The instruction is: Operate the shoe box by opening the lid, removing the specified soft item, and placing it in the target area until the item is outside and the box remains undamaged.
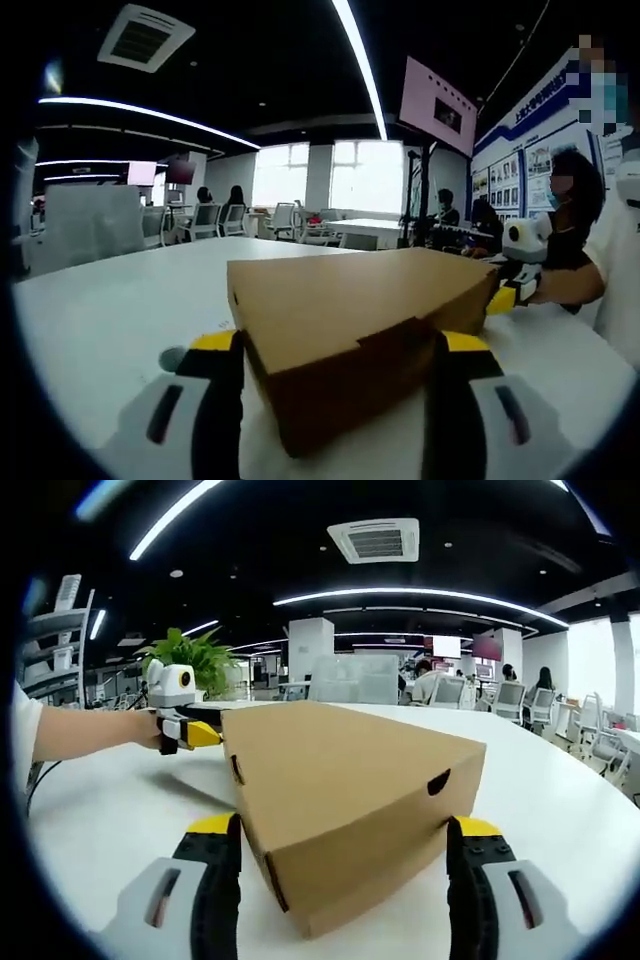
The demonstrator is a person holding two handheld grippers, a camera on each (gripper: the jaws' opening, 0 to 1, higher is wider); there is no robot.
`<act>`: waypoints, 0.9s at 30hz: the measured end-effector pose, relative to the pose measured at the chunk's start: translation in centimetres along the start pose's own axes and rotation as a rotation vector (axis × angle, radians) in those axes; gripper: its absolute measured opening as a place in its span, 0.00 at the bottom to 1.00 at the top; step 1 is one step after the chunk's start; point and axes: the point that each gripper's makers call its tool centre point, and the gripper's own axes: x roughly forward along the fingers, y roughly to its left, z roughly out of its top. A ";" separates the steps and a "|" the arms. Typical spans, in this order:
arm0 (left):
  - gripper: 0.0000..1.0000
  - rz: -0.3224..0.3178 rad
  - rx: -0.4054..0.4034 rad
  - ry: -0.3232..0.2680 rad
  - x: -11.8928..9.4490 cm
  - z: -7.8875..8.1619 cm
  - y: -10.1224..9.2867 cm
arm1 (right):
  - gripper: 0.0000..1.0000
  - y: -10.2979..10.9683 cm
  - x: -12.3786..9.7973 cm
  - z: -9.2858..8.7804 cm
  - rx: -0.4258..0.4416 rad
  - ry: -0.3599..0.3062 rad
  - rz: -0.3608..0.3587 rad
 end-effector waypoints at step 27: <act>0.75 0.074 -0.078 -0.055 -1.2 -0.6 -0.8 | 0.85 0.2 -0.1 0.0 -0.010 0.020 0.056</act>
